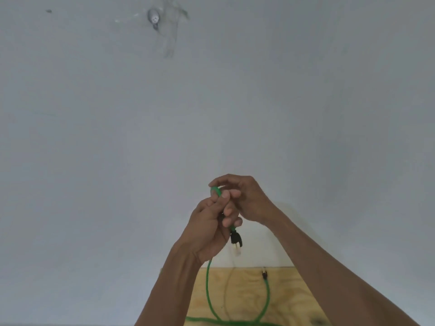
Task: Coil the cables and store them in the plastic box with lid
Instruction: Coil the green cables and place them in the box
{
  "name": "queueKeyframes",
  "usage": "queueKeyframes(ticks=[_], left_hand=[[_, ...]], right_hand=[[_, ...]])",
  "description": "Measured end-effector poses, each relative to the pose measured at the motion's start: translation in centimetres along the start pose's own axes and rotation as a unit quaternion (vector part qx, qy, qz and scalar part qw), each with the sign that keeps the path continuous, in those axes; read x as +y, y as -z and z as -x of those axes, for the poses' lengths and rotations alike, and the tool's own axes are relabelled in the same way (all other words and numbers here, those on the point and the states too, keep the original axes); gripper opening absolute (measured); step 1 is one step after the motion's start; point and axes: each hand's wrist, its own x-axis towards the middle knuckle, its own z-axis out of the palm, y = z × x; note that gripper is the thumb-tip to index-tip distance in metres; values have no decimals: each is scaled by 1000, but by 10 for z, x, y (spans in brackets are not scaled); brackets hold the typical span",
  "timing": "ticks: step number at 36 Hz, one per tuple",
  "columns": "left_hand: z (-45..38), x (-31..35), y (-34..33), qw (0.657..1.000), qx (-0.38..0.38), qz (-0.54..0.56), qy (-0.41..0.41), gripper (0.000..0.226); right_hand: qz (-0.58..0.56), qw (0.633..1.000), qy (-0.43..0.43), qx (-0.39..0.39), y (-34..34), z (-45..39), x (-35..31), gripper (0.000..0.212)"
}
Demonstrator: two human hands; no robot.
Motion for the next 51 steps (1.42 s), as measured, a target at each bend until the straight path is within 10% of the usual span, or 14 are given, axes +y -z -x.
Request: queueKeyframes(ticks=[11, 34, 51], left_hand=[[-14, 13, -3, 998, 19, 26, -60, 32], [-55, 19, 15, 946, 114, -249, -173, 28], [-57, 13, 20, 771, 81, -623, -104, 23]], right_hand=[[-116, 990, -65, -51, -11, 20, 15, 25], [260, 964, -49, -29, 4, 17, 5, 25], [241, 970, 20, -37, 53, 5, -44, 20]])
